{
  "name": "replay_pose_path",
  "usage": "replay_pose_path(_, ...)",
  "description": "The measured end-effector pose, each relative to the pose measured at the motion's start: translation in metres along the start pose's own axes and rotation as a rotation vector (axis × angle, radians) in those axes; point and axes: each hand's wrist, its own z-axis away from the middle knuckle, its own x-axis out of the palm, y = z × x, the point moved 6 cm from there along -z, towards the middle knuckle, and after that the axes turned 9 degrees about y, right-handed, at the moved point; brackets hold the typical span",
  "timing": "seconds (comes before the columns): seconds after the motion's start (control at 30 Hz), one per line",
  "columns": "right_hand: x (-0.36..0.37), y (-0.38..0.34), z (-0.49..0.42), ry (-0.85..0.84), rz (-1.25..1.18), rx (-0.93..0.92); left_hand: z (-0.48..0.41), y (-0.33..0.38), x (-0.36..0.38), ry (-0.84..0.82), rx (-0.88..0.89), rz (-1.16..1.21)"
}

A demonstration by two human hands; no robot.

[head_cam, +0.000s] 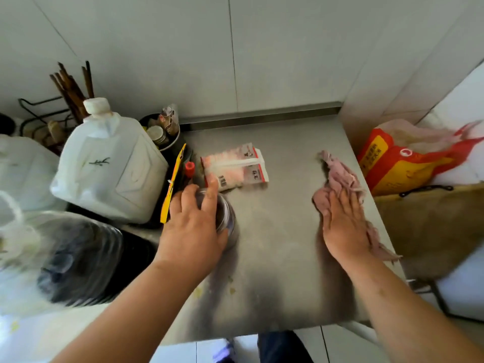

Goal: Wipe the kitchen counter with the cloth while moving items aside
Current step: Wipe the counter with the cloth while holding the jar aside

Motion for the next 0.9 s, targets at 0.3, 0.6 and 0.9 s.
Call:
replay_pose_path(0.3, 0.026, -0.098, 0.077, 0.069, -0.087, -0.166, 0.031, -0.009, -0.002, 0.007, 0.126, 0.012)
replay_pose_path(0.6, 0.029, -0.158, 0.15, 0.057, -0.205, -0.339, 0.061, -0.024, -0.007, 0.014, 0.167, 0.019)
replay_pose_path(0.9, 0.022, -0.079, 0.152, 0.114, -0.095, -0.241, 0.07, -0.026, -0.005, -0.006, 0.21, 0.035)
